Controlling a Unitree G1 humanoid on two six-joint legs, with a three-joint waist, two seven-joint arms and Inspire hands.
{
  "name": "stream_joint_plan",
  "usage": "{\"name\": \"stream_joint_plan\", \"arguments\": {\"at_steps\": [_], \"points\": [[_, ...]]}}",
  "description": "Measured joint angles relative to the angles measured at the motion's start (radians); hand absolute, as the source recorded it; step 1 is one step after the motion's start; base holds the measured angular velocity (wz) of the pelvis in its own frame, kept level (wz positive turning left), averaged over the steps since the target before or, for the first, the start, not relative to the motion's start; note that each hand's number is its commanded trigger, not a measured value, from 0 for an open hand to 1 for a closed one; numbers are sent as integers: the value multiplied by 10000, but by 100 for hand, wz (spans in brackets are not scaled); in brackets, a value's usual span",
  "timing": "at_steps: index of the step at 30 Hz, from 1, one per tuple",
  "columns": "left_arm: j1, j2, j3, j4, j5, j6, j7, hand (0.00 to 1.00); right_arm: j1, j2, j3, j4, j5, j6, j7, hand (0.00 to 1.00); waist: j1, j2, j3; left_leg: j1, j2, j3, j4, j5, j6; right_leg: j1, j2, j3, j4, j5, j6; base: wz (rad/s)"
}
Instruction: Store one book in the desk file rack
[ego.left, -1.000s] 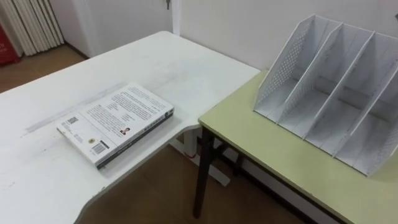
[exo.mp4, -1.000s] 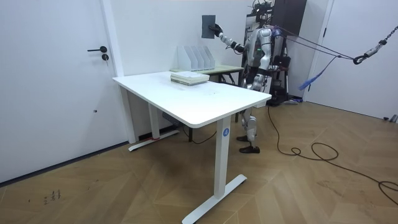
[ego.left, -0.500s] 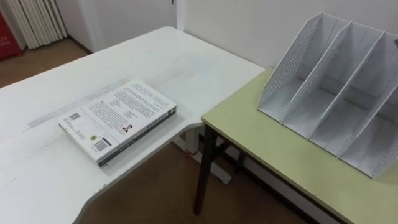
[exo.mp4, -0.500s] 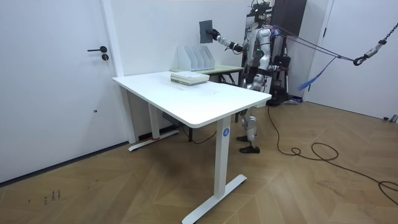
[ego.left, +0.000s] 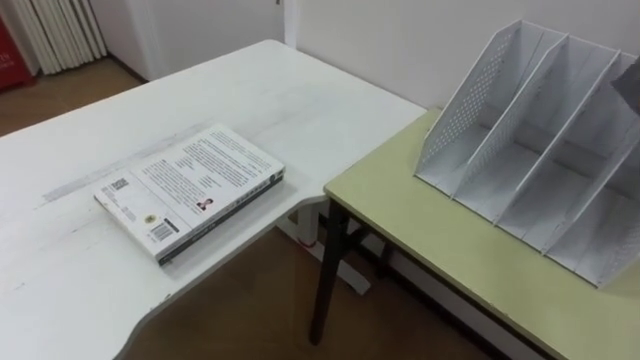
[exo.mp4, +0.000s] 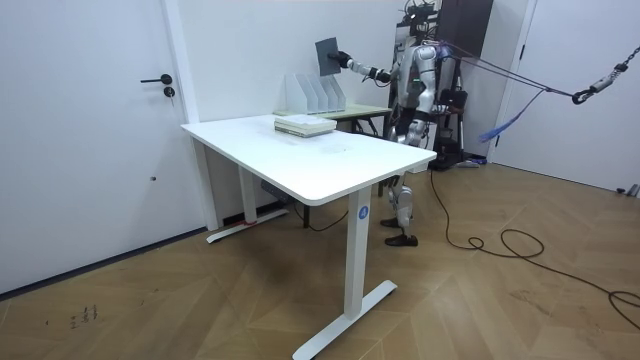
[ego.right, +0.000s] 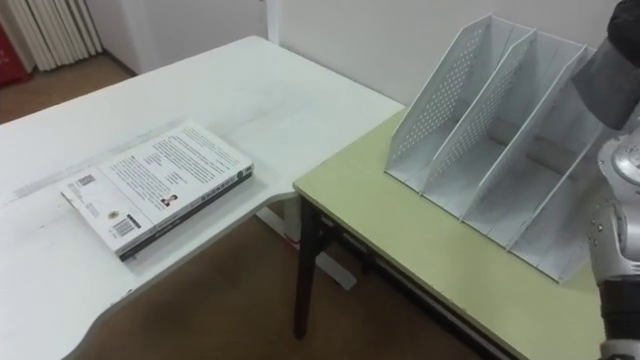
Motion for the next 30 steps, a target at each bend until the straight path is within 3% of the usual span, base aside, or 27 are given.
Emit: {"name": "stream_joint_plan", "arguments": {"at_steps": [5, 11, 13, 18, 30], "points": [[1, -4, 302, -117, 220, 183, -88, 0, 0, -25, -1, 527, 70, 390, 435, 100, 83, -4, 3, -53, -9, -23, 50, -1, 1, -30, -6, -43, 26, 4, -7, 0], [1, 39, 434, -174, 244, 388, -123, 0, -1, -592, 28, 925, 65, 475, 529, 100, 189, -32, -2, -85, -30, -95, 13, 0, 0, -32, -2, -99, 0, 2, -8, 3], [2, 97, 580, -177, 393, 464, -215, 0, -15, -722, 28, 1137, 61, 619, 536, 100, 190, -130, -42, -81, -25, -120, -1, 5, -7, -33, 5, -119, -4, 0, -10, 2], [-2, 246, 576, -183, 396, 591, -212, 0, -107, -725, 30, 1510, 63, 918, 824, 100, 185, -307, -61, -45, -19, -124, -6, 7, -10, -10, 6, -141, -4, 1, -10, 0], [13, 263, 851, -186, 403, 806, -84, 0, -944, -850, 215, 2566, 52, 1335, 950, 100, 191, -383, -61, -193, -84, -198, 70, 28, 18, -24, -73, -342, -7, 0, -9, 3]]}}
